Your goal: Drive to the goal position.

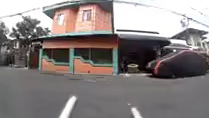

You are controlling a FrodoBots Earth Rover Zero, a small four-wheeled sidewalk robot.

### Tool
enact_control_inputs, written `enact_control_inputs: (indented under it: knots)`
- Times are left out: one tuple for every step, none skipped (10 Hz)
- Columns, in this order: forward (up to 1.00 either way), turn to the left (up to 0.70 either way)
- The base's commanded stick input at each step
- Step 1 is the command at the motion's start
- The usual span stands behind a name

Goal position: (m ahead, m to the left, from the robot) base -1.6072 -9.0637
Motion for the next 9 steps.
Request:
enact_control_inputs:
  knots:
    - [0.00,-0.85]
    - [0.00,-0.85]
    - [0.00,-0.85]
    - [0.00,-0.85]
    - [0.00,-0.85]
    - [0.00,-0.85]
    - [0.00,-0.85]
    - [0.00,-0.85]
    - [0.00,-0.85]
